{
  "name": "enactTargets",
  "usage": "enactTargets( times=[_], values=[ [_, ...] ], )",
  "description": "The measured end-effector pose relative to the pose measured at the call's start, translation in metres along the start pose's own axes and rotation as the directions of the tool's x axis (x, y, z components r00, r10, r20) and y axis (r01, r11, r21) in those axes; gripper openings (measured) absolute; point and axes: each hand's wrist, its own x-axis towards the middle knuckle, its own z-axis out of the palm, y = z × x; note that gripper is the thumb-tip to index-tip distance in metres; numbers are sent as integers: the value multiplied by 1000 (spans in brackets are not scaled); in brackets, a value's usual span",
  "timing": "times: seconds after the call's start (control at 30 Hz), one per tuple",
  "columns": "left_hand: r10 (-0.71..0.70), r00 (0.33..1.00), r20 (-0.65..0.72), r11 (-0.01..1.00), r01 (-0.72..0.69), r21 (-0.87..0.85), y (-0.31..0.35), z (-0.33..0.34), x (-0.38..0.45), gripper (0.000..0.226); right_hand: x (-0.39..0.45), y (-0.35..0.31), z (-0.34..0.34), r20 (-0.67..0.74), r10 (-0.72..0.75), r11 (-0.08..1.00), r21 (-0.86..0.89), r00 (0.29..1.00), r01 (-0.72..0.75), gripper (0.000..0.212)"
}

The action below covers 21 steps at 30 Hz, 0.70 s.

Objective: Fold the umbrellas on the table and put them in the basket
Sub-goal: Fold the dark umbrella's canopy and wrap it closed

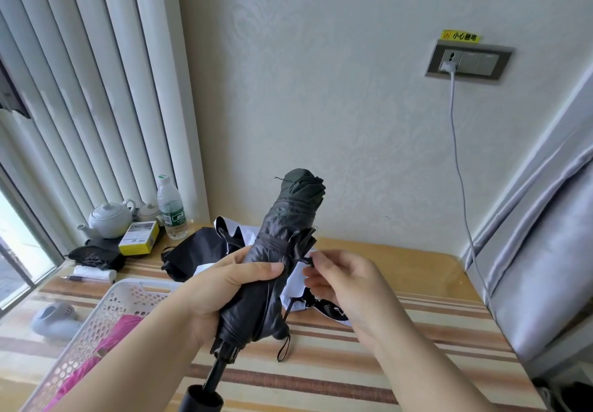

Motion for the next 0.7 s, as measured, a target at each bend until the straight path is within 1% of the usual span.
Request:
enactTargets(
  times=[0.17,0.27,0.4,0.5,0.6,0.63,0.7],
  values=[
    [18,1000,-24,1000,-18,14,0,0,-1,42,-6,-3,-4,-48,-94,995,-39,994,92,8],
    [21,999,-26,999,-20,46,-1,1,-2,51,-9,-6,-6,-47,-132,988,-86,990,127,15],
    [48,999,-11,998,-48,38,-2,5,-4,63,-14,-9,-10,-46,-112,993,-42,993,110,21],
    [58,998,-2,998,-58,-22,-2,10,-6,49,-20,-9,-13,-29,-119,992,-43,993,117,24],
    [56,998,17,997,-55,-63,-1,13,-9,41,-27,-13,-14,-24,-191,981,-37,981,190,21],
    [52,998,31,996,-50,-81,-1,14,-11,41,-30,-14,-14,-29,-226,974,-34,974,225,18],
    [43,997,71,993,-35,-116,-1,13,-13,50,-34,-18,-16,-38,-280,960,-2,959,280,12]
  ],
)
